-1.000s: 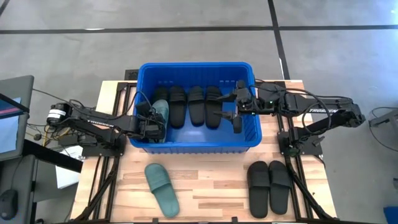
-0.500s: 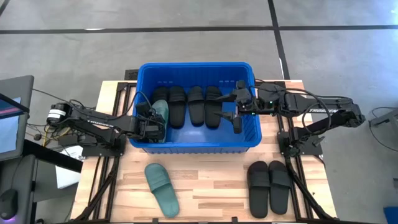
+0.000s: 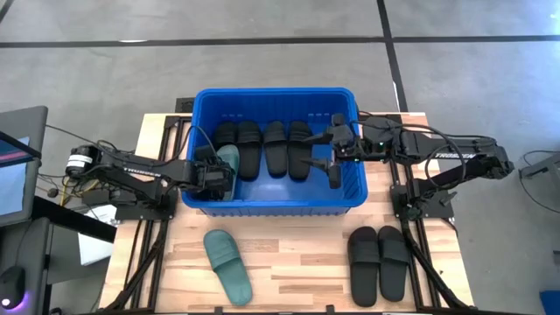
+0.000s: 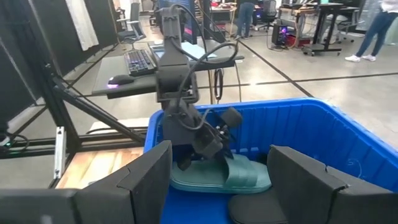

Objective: Pick and place slides into bin
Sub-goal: Put the green slide into the blue bin

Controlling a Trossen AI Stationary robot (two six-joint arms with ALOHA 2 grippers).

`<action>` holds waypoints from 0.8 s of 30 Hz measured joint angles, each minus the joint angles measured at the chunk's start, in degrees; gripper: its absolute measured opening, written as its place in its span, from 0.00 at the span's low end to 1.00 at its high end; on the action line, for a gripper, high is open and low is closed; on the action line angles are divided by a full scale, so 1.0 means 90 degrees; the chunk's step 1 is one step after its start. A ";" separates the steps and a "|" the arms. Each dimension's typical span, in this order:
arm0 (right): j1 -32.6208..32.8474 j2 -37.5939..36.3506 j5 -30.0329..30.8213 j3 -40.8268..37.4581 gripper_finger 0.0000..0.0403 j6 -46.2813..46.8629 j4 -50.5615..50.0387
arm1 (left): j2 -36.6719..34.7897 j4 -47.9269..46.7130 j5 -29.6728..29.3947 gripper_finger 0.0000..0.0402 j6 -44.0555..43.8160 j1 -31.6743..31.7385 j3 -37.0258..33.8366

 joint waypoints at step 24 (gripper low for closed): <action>0.0013 0.0000 -0.0008 0.0000 0.62 0.0051 -0.0185 | -0.0262 -0.0367 0.0459 0.34 0.0690 0.0434 0.0922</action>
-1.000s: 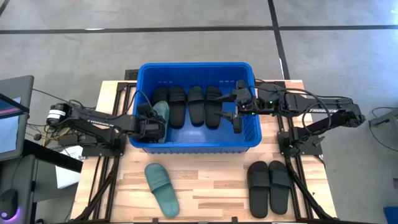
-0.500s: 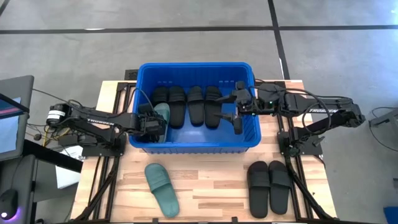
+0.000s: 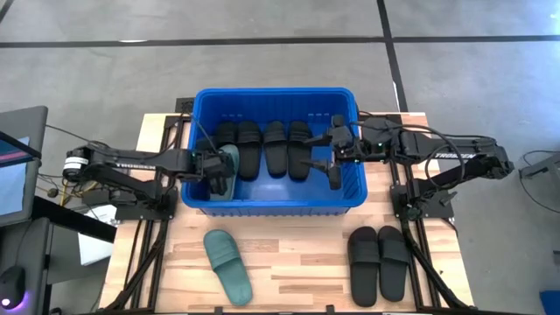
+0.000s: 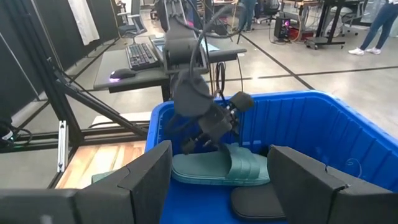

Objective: Pick and place slides into bin
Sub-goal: Put the green slide into the blue bin

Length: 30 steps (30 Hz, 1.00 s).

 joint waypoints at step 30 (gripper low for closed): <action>0.1404 0.0085 -0.0996 0.0000 0.62 0.0589 -0.0242 | -0.0949 -0.0290 -0.0210 0.35 -0.1622 -0.2318 0.4661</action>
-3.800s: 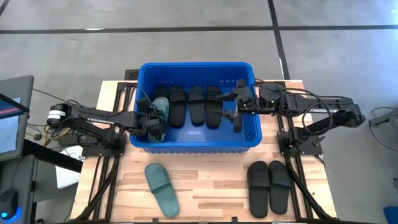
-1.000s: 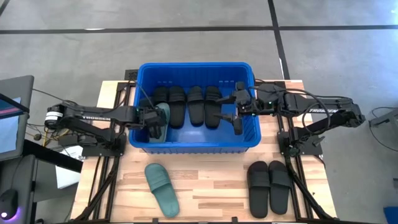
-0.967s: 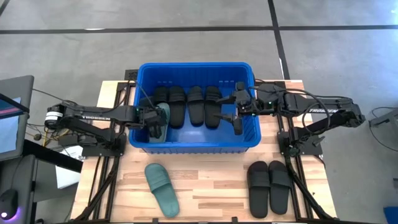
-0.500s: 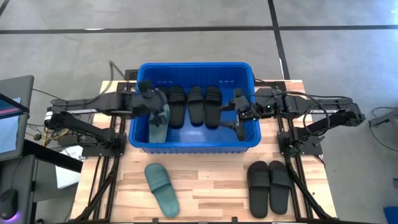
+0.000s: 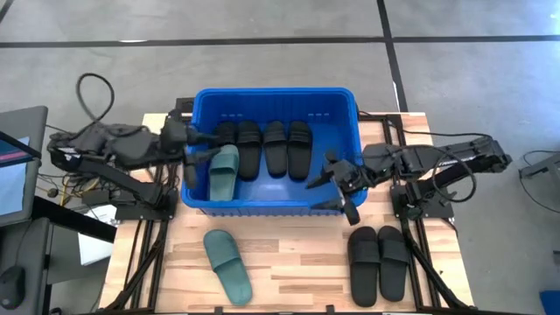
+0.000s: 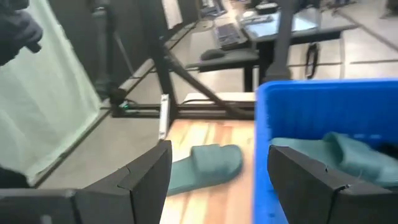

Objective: Pick and place slides into bin
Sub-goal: Put the green slide into the blue bin

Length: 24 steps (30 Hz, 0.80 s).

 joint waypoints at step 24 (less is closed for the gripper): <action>0.0864 0.2636 0.0477 0.0547 0.62 0.1475 0.2794 | 0.0450 -0.1715 -0.0527 0.35 -0.2472 -0.3834 -0.0080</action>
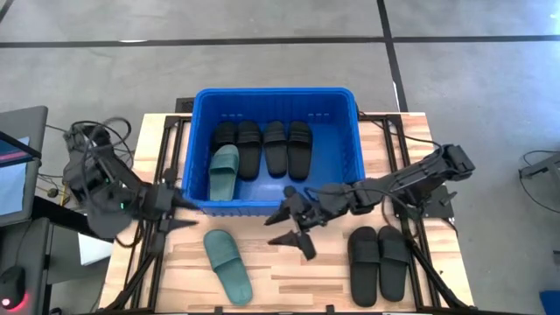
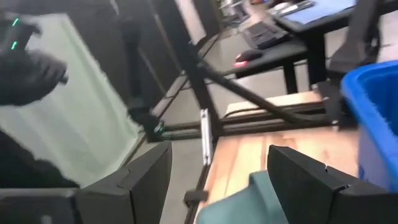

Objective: Pick and place slides into bin
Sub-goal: Put the green slide into the blue bin

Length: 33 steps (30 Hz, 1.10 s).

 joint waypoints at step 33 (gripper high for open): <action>0.0120 -0.2224 0.0030 0.0449 0.62 -0.2373 -0.2547 | 0.5090 -0.0322 0.2310 0.35 -0.3756 -0.0045 0.0231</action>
